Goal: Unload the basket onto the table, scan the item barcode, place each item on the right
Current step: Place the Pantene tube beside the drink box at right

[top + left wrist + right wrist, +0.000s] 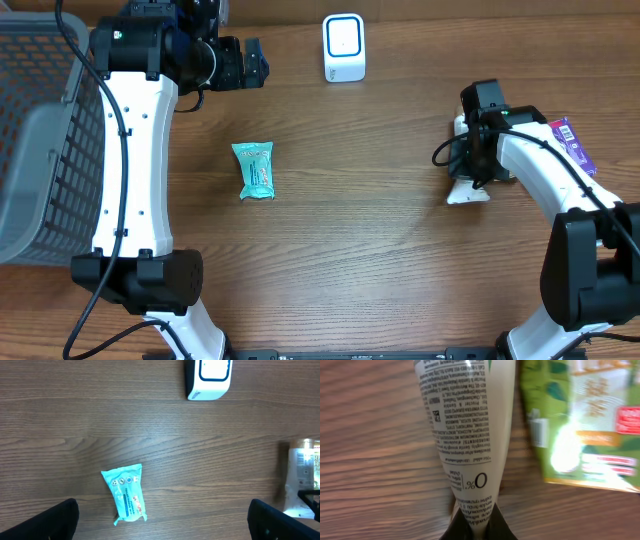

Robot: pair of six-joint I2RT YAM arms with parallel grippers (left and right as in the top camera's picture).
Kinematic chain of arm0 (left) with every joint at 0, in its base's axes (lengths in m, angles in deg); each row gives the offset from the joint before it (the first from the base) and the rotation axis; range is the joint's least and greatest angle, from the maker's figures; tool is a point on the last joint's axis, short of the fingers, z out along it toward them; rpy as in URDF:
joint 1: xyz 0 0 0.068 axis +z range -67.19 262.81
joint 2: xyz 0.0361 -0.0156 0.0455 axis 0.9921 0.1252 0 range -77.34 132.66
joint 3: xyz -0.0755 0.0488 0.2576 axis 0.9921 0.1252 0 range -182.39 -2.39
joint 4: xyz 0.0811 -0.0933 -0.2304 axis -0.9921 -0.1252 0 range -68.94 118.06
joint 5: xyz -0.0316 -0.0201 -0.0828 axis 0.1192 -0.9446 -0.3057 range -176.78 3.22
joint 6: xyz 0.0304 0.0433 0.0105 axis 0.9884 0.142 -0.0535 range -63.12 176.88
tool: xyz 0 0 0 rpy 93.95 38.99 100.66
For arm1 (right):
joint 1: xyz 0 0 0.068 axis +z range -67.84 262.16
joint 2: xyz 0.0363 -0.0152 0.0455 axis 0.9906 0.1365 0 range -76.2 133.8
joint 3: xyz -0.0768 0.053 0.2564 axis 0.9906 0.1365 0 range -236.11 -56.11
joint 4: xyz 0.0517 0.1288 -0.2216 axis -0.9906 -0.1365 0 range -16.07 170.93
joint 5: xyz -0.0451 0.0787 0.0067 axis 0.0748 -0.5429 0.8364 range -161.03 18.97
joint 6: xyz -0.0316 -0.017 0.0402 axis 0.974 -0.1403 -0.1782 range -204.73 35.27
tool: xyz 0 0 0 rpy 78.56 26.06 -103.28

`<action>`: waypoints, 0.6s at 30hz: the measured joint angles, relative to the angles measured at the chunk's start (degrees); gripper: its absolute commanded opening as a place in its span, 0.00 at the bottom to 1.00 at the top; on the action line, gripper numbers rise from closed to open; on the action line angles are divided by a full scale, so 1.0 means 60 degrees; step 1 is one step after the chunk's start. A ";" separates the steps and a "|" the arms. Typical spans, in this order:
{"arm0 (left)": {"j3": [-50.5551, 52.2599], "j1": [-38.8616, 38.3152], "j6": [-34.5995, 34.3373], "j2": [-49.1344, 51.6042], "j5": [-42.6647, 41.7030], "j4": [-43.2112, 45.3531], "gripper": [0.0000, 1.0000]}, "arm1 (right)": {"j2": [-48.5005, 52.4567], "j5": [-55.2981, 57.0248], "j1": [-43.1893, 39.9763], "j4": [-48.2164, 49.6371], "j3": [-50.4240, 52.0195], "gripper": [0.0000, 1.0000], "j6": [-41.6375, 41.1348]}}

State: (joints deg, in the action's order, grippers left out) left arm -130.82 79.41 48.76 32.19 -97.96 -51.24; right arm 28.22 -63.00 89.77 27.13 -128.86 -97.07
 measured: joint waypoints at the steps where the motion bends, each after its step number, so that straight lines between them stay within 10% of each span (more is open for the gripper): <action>1: 0.0000 0.0000 0.0000 0.0000 0.0000 0.0000 1.00 | 0.0000 0.0153 -0.0051 -0.0040 0.0011 0.61 0.0029; 7: 0.0000 0.0000 0.0000 0.0000 0.0000 0.0000 0.99 | 0.0000 0.0962 -0.0339 -0.0484 -0.0066 0.82 0.0291; 18: 0.0000 0.0000 0.0000 0.0000 0.0000 0.0000 1.00 | -0.0018 -0.1956 0.0291 -0.0976 -0.3348 0.83 0.0310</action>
State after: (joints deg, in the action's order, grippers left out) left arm -130.82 79.41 48.76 32.19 -97.96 -51.24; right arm 28.11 -74.74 91.52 21.27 -148.95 -95.21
